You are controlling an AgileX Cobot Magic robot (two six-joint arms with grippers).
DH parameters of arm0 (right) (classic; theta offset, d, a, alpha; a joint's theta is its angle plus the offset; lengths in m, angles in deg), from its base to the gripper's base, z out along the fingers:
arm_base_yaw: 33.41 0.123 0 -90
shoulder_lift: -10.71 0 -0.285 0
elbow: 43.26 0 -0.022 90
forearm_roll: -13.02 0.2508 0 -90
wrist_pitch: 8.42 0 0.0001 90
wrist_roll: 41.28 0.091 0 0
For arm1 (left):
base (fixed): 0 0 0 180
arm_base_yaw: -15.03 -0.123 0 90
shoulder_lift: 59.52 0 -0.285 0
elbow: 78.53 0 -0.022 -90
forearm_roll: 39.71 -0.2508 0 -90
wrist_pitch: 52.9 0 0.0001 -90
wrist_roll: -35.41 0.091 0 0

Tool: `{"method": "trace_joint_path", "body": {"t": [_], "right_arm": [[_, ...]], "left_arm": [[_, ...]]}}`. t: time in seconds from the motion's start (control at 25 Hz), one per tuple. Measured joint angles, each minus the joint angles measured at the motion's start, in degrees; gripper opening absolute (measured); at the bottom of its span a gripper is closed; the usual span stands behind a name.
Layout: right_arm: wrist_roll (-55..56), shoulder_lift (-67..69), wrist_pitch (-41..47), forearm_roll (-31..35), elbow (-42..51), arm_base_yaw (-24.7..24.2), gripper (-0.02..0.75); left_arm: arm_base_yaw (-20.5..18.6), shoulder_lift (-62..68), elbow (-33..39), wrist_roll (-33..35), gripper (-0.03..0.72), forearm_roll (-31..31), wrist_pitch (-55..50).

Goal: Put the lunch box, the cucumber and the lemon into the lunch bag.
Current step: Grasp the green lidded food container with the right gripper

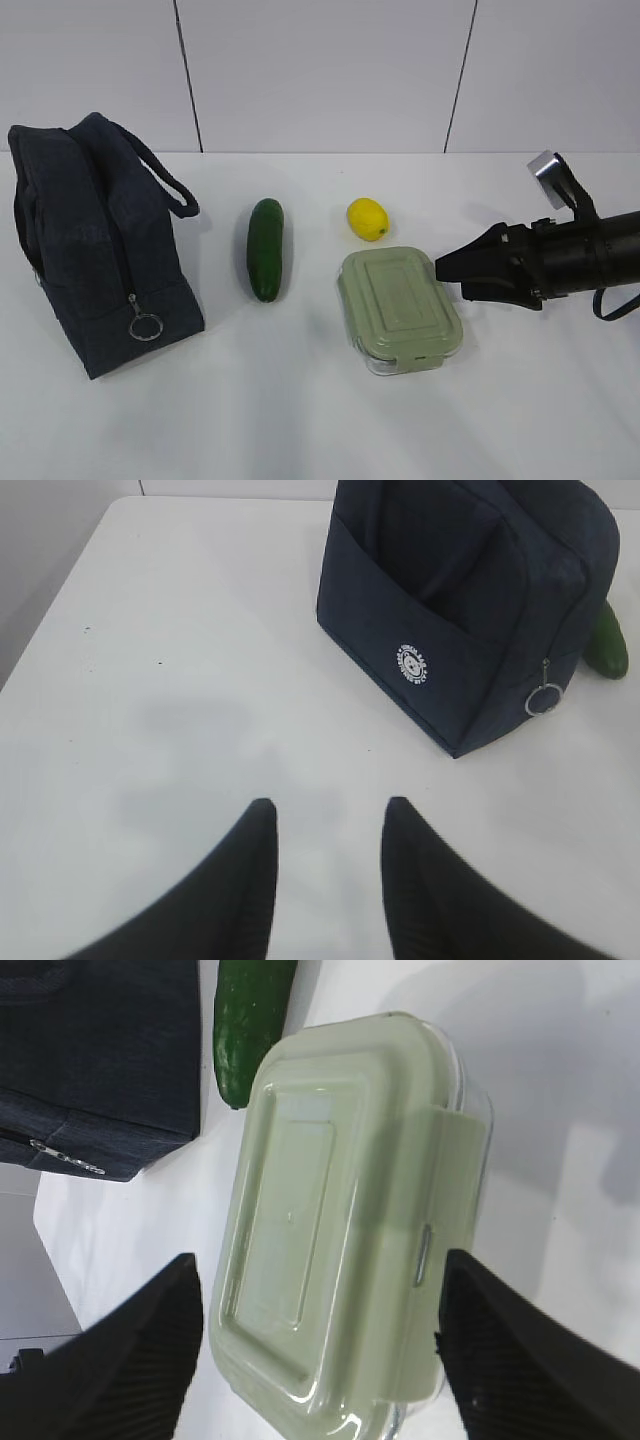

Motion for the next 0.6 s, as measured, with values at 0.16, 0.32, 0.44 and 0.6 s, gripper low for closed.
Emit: {"method": "trace_joint_path", "body": {"t": [0.16, 0.32, 0.44, 0.6], "right_arm": [[0.0, 0.0, 0.0, 0.4, 0.0, 0.0, 0.571], [0.0, 0.0, -1.1, 1.2, 0.0, 0.0, 0.571], [-0.3, 1.0, -1.2, 2.0, 0.0, 0.0, 0.572], [-0.9, 3.8, -1.1, 2.3, -1.0, 0.0, 0.572]], "left_arm": [[0.0, 0.0, 0.0, 0.0, 0.240, 0.0, 0.0], [0.0, 0.0, 0.0, 0.0, 0.240, 0.0, 0.0], [0.0, 0.0, 0.0, 0.0, 0.240, 0.1, 0.0], [0.0, 0.0, 0.0, 0.0, 0.240, 0.1, 0.0]]}}
